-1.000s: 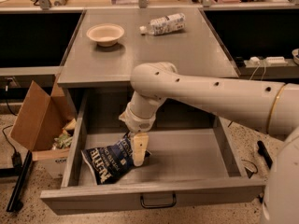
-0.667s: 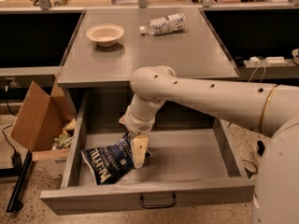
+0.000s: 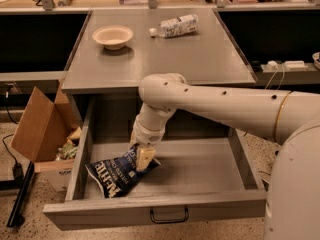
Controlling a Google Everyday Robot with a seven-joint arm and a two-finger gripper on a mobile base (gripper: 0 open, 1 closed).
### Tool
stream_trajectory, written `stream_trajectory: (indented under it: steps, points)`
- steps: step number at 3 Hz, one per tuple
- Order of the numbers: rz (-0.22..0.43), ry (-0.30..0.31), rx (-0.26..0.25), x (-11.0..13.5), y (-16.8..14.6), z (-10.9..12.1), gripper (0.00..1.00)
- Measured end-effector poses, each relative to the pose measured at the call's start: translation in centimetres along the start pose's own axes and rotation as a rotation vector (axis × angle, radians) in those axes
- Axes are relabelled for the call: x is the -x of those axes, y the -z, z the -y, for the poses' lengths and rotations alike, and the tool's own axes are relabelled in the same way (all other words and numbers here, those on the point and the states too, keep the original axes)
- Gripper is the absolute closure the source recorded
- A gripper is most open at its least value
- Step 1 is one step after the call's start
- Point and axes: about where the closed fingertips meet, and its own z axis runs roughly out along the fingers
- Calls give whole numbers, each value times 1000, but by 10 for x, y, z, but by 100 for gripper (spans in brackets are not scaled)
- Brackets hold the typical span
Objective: Pick blue chip bag from top drawer and place on counter
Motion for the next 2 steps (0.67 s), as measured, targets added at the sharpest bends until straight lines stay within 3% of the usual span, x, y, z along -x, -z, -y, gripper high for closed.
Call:
stream_trajectory:
  steps: [1,2]
  points:
    - [-2,-4,-13,1,6,0,67]
    - [-9,-1,-58,-1,26,-3,91]
